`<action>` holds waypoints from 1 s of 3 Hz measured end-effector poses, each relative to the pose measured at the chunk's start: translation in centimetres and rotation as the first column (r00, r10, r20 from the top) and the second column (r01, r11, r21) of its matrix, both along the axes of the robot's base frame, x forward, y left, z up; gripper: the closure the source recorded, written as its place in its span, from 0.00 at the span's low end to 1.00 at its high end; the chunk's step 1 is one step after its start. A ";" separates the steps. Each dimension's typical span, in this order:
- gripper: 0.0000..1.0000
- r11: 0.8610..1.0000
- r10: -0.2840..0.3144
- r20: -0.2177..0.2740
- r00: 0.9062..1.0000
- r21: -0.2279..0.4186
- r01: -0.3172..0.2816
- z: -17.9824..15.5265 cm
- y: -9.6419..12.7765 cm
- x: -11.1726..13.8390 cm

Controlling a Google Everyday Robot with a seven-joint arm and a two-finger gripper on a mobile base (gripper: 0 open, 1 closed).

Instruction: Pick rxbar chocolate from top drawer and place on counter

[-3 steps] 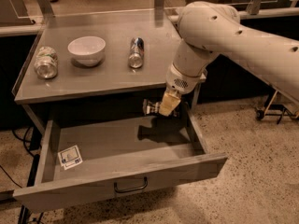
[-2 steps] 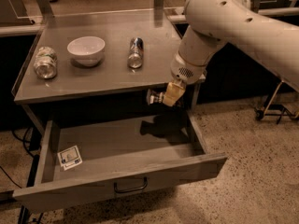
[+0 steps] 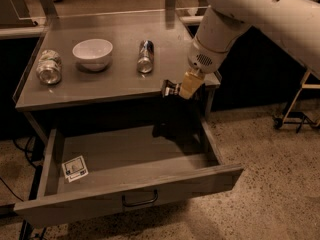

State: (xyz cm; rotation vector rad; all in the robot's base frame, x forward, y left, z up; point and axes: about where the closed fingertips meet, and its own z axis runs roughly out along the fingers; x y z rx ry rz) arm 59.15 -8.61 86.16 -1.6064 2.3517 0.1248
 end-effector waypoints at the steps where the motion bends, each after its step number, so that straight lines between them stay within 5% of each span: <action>1: 1.00 1.000 -0.021 0.012 1.000 -0.007 0.021 1.3 -0.2 1.8; 3: 1.00 0.995 -0.099 -0.009 0.995 -0.026 0.099 2.4 -1.3 7.1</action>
Offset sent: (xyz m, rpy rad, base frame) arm 0.0820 -0.0176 0.0458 -0.0440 -0.0172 -0.1193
